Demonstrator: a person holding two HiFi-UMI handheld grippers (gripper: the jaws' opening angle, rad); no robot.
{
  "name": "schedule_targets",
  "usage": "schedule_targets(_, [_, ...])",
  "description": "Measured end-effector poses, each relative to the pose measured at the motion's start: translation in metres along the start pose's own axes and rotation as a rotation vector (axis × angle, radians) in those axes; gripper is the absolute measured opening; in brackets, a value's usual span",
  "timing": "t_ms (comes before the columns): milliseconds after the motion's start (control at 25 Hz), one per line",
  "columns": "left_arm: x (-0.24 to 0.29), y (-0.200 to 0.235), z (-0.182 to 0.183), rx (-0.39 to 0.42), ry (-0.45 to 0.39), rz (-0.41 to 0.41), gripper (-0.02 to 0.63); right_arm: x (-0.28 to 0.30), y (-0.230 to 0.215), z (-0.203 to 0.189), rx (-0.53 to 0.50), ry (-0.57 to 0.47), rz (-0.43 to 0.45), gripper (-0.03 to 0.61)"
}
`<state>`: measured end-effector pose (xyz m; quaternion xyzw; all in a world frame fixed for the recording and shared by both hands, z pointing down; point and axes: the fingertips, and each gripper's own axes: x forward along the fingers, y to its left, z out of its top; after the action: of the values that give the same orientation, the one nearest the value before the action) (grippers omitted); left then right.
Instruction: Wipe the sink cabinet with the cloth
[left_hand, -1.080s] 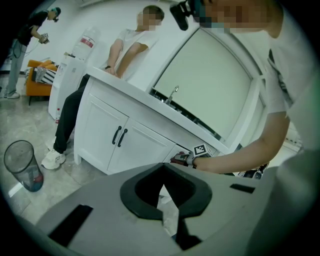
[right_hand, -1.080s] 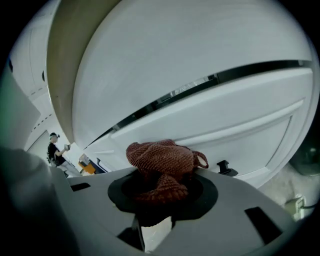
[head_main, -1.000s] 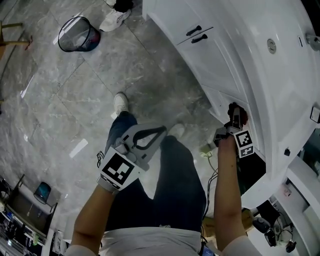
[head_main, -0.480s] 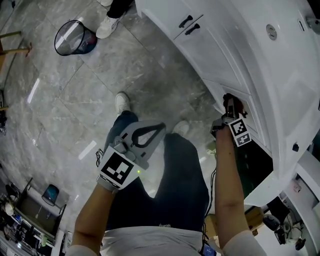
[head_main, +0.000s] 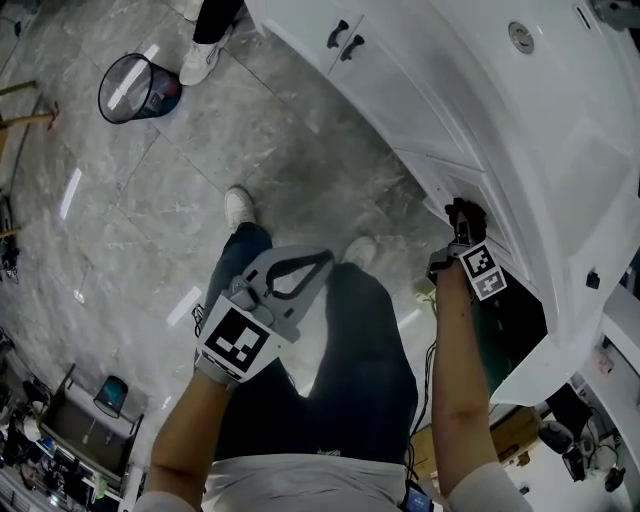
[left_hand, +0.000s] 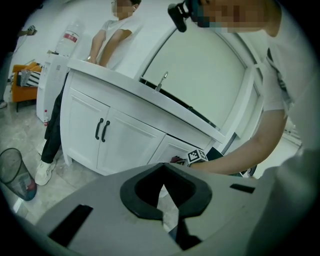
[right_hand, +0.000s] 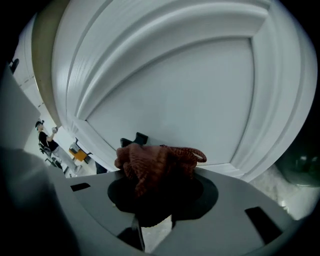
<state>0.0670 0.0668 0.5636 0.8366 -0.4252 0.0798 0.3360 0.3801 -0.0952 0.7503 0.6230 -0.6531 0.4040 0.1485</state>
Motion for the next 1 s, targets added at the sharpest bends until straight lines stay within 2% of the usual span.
schedule_targets(240, [0.005,-0.010,-0.003,0.008,0.017,-0.015,0.011,-0.015,-0.022,0.005,-0.009,0.030,-0.062,0.132])
schedule_targets(400, [0.004,-0.010,0.001,0.003,0.013,-0.015,0.011,-0.037,-0.031,0.016,0.006,-0.014,-0.094,0.132])
schedule_targets(560, [0.002,-0.010,0.010,-0.008,0.006,-0.029,0.011,-0.066,-0.025,0.041,-0.025,-0.092,-0.066,0.132])
schedule_targets(720, [-0.002,-0.010,0.017,-0.002,0.009,-0.046,0.011,-0.087,-0.012,0.053,-0.048,-0.110,-0.046,0.132])
schedule_targets(880, [-0.005,-0.009,0.021,0.020,0.021,-0.059,0.011,-0.095,0.005,0.045,-0.030,-0.101,-0.009,0.132])
schedule_targets(1000, [-0.008,-0.005,0.022,0.020,0.018,-0.054,0.011,-0.081,0.020,0.023,-0.034,-0.035,0.027,0.132])
